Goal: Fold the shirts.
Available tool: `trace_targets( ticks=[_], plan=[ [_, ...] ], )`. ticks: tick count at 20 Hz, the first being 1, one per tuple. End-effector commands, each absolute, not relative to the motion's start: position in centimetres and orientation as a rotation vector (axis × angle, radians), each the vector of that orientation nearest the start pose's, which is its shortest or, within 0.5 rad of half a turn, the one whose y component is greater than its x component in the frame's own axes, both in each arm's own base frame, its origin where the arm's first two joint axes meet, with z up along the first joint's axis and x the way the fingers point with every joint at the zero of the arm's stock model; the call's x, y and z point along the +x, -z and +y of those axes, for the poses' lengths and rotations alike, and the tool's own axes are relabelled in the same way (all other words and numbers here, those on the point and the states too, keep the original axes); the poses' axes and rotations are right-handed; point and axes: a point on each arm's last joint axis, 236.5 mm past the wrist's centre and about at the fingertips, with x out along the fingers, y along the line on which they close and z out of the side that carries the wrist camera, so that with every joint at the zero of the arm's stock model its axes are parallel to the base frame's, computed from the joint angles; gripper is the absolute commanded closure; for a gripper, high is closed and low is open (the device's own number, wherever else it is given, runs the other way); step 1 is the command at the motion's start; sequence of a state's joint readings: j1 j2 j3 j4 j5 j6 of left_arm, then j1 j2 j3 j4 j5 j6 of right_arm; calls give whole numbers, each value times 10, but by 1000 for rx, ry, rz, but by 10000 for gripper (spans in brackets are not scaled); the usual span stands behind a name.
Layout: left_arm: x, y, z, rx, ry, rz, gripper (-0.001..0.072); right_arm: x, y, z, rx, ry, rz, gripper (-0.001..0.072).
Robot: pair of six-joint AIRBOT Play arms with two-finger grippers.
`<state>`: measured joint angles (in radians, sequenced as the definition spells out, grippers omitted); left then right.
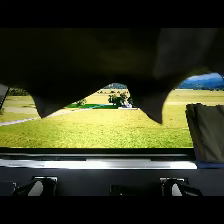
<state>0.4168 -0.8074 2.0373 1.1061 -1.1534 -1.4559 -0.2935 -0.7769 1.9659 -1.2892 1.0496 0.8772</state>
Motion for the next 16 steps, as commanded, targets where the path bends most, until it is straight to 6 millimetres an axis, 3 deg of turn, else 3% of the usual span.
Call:
trace_targets(
  ticks=[1, 4, 6, 8, 11, 13, 16],
  plan=[
    [181, -583, -19, -8, -11, -240, 673, 182, -565, -23, -621, 218, -144, 670],
    [200, -570, -9, -17, -23, -189, 672, 194, -551, -29, -619, 208, -77, 670],
    [234, -534, 5, -18, -24, -61, 672, 220, -510, -44, -609, 182, 106, 670],
    [280, -469, 22, -68, -13, 157, 671, 258, -438, -60, -567, 99, 401, 670],
    [346, -345, 50, -111, 18, 484, 672, 328, -319, -54, -442, -157, 786, 671],
    [380, -252, 61, -173, 50, 700, 672, 372, -232, -47, -323, -326, 1005, 671],
    [422, -136, 67, -252, 88, 935, 672, 434, -110, -36, -136, -466, 1191, 671]
  ],
)
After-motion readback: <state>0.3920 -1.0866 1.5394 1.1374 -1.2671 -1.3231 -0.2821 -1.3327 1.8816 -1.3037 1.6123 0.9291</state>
